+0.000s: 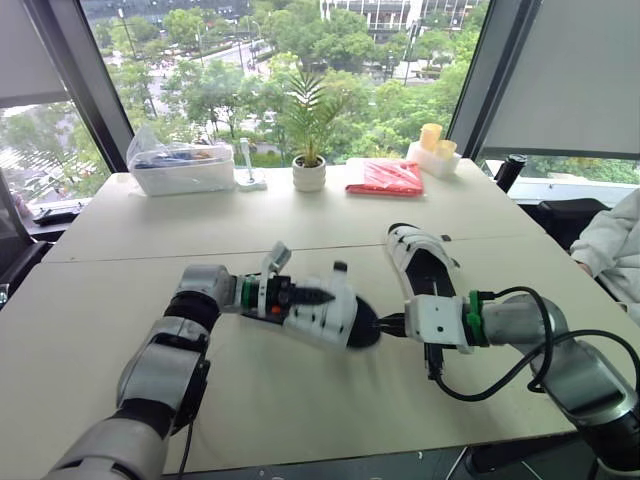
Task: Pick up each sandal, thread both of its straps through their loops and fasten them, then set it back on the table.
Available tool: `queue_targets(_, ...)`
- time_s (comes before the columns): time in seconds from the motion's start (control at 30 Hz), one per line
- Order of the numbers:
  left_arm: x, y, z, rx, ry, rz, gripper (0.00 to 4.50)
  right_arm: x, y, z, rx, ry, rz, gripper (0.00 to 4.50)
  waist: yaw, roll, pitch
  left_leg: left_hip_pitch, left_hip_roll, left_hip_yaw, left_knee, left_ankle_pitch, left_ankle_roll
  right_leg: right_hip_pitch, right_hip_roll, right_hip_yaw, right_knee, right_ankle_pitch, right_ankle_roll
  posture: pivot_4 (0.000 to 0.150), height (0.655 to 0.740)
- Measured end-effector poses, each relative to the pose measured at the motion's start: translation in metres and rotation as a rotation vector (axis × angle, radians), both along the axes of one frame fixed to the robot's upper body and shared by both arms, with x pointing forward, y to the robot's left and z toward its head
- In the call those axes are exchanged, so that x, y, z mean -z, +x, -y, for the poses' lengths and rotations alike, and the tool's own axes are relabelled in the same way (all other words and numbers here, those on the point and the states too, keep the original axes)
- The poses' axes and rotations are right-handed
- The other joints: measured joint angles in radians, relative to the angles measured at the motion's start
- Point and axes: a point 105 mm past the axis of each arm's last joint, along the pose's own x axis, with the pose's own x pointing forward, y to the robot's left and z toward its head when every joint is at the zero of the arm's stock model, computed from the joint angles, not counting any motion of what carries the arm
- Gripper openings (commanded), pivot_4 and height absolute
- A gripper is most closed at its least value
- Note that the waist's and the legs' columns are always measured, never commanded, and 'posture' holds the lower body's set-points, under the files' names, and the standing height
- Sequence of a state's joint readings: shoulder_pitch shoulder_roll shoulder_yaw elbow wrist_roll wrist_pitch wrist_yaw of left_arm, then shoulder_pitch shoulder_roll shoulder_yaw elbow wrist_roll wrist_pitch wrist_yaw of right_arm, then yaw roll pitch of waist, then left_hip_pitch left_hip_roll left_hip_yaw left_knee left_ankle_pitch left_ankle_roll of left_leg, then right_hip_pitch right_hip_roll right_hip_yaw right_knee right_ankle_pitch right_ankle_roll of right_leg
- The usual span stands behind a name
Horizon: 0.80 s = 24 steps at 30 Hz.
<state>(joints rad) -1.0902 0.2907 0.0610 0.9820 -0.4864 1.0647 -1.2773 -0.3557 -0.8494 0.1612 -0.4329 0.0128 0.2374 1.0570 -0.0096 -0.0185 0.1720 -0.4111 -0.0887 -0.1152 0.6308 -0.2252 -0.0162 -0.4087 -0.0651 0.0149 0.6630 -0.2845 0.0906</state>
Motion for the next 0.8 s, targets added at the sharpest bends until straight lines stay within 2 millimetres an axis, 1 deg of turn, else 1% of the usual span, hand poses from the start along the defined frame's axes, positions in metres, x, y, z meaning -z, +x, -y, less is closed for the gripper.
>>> queue_targets(0.07, -0.020, 0.025, 0.004, -0.181, -0.069, 0.046, 0.03, 0.000, 0.001, -0.001, 0.003, 0.009, 0.001, 0.00, 0.002, 0.000, 0.000, 0.000, 0.000, 0.000, 0.000, 0.000, 0.000, 0.000, -0.001, 0.000, 0.000, 0.000, 0.001, 0.150, 0.7400)
queue_targets(0.13, -0.033, 0.047, 0.003, -0.357, -0.130, 0.071, 0.03, 0.000, 0.001, -0.003, 0.002, 0.013, 0.000, 0.00, 0.003, 0.000, 0.000, 0.000, 0.000, 0.000, 0.000, 0.000, 0.000, 0.000, -0.001, 0.000, 0.000, 0.001, 0.001, 0.150, 0.7400)
queue_targets(0.17, -0.038, 0.061, 0.000, -0.488, -0.155, 0.083, 0.03, 0.000, 0.001, -0.004, 0.003, 0.018, -0.002, 0.00, 0.003, 0.000, 0.000, 0.000, 0.000, 0.001, 0.000, 0.000, -0.001, 0.000, -0.001, 0.000, 0.000, 0.001, 0.001, 0.150, 0.7400)
queue_targets(0.23, -0.041, 0.083, -0.006, -0.720, -0.179, 0.063, 0.03, 0.002, 0.001, -0.006, 0.002, 0.025, -0.007, 0.00, 0.003, -0.001, 0.000, 0.000, 0.000, 0.001, 0.000, 0.003, -0.005, 0.000, -0.001, 0.001, 0.000, 0.001, 0.002, 0.150, 0.7400)
queue_targets(0.3, -0.034, 0.101, -0.020, -0.976, -0.176, 0.003, 0.03, 0.002, 0.001, -0.010, -0.007, 0.038, -0.012, 0.00, 0.001, -0.001, 0.001, 0.000, 0.000, 0.003, 0.000, 0.003, -0.006, -0.001, -0.001, 0.001, 0.000, 0.001, 0.002, 0.150, 0.7400)
queue_targets(0.33, -0.031, 0.103, -0.023, -1.020, -0.172, -0.012, 0.03, 0.002, 0.001, -0.011, -0.009, 0.041, -0.013, 0.00, 0.000, -0.001, 0.001, 0.000, 0.000, 0.003, 0.000, 0.003, -0.006, -0.001, -0.001, 0.001, 0.000, 0.001, 0.002, 0.150, 0.7400)
queue_targets(0.4, -0.021, 0.109, -0.039, -1.201, -0.177, -0.088, 0.03, 0.003, 0.001, -0.013, -0.009, 0.043, -0.020, 0.00, 0.002, -0.002, 0.001, 0.000, 0.000, 0.003, 0.000, 0.003, -0.006, -0.001, -0.001, 0.002, 0.000, 0.001, 0.002, 0.150, 0.7400)
queue_targets(0.47, -0.016, 0.111, -0.049, -1.314, -0.201, -0.151, 0.03, 0.004, 0.001, -0.017, -0.016, 0.044, -0.024, 0.00, 0.005, -0.004, 0.002, 0.000, 0.000, 0.003, 0.000, 0.003, -0.006, -0.001, -0.001, 0.001, 0.000, 0.001, 0.002, 0.150, 0.7400)
queue_targets(0.57, -0.015, 0.112, -0.059, -1.426, -0.250, -0.205, 0.03, 0.005, 0.001, -0.019, -0.019, 0.047, -0.031, 0.00, 0.015, -0.005, 0.003, 0.000, 0.000, 0.004, 0.000, 0.003, -0.006, -0.001, -0.001, 0.002, 0.000, 0.002, 0.003, 0.150, 0.7400)
queue_targets(0.67, -0.016, 0.112, -0.068, -1.496, -0.282, -0.225, 0.03, 0.006, 0.002, -0.018, -0.010, 0.046, -0.039, 0.00, 0.022, -0.005, 0.003, 0.000, -0.001, 0.004, 0.001, 0.003, -0.006, 0.000, 0.000, 0.001, 0.000, 0.002, 0.004, 0.150, 0.7400)
queue_targets(0.73, -0.013, 0.111, -0.070, -1.513, -0.287, -0.233, 0.93, 0.006, 0.002, -0.018, -0.009, 0.046, -0.042, 0.00, 0.024, -0.006, 0.003, 0.000, -0.001, 0.004, 0.001, 0.003, -0.006, 0.000, 0.000, 0.001, 0.000, 0.002, 0.004, 0.150, 0.7400)
queue_targets(0.77, -0.012, 0.111, -0.070, -1.517, -0.285, -0.236, 1.25, 0.006, 0.002, -0.018, -0.009, 0.046, -0.043, 0.00, 0.024, -0.006, 0.003, 0.000, -0.001, 0.004, 0.001, 0.003, -0.006, 0.000, 0.000, 0.001, 0.000, 0.002, 0.004, 0.150, 0.7400)
queue_targets(0.8, -0.010, 0.111, -0.070, -1.518, -0.280, -0.241, 1.82, 0.006, 0.002, -0.018, -0.009, 0.046, -0.044, 0.00, 0.024, -0.006, 0.003, 0.000, -0.001, 0.004, 0.001, 0.003, -0.005, 0.000, 0.000, 0.001, 0.000, 0.002, 0.004, 0.150, 0.7400)
